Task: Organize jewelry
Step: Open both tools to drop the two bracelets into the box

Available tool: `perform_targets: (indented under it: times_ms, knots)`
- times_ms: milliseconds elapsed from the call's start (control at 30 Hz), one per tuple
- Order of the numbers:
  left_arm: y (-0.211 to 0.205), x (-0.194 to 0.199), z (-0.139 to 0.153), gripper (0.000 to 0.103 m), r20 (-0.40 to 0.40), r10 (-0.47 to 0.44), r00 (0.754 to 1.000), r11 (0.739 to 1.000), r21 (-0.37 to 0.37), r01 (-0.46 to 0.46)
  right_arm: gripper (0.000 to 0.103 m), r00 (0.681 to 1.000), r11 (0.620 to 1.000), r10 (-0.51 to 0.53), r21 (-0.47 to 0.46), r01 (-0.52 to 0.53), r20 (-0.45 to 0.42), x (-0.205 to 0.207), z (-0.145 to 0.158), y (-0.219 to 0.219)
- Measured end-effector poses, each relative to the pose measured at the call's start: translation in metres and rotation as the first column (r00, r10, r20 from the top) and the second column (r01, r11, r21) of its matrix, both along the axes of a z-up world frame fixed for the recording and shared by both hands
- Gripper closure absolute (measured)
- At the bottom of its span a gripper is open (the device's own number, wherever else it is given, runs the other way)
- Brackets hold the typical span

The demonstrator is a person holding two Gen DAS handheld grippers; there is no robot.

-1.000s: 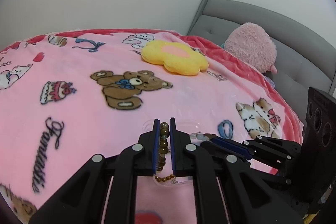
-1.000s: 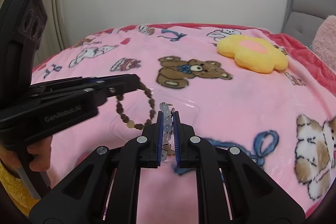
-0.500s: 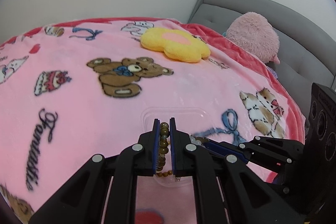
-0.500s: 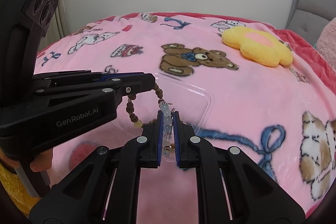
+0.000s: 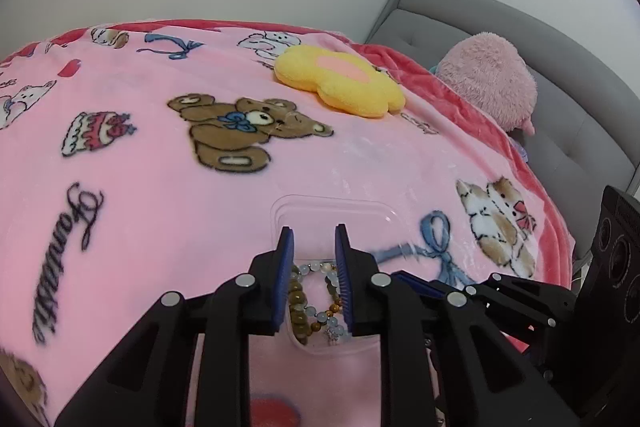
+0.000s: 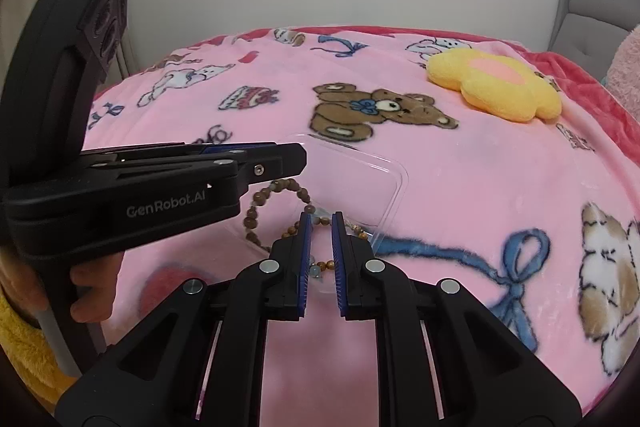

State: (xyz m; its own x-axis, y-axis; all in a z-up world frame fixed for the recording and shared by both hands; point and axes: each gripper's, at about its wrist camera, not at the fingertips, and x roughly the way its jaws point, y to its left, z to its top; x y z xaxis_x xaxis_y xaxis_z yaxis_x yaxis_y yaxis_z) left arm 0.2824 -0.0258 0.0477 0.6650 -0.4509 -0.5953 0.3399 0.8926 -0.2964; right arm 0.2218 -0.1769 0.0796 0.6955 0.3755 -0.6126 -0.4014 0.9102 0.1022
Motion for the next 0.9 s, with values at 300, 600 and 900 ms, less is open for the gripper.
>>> perform_targets:
  times_ms: [300, 600, 900]
  knots:
    - [0.022, -0.036, 0.024, 0.069, 0.093, 0.011, 0.996, 1.000, 0.016, -0.012, 0.082, 0.998, 0.999, 0.044, 0.003, -0.044, 0.043, -0.040, 0.014, -0.007]
    - [0.035, -0.111, 0.017, 0.040, 0.197, -0.046, 0.979, 0.988, 0.154, 0.015, 0.054, 0.997, 0.998, 0.054, -0.015, -0.053, 0.055, -0.082, -0.001, -0.015]
    - [0.047, -0.167, -0.027, 0.029, 0.162, -0.140, 0.977, 0.954, 0.284, 0.090, 0.041, 0.998, 1.000, 0.005, 0.011, -0.006, 0.056, -0.109, -0.026, -0.039]
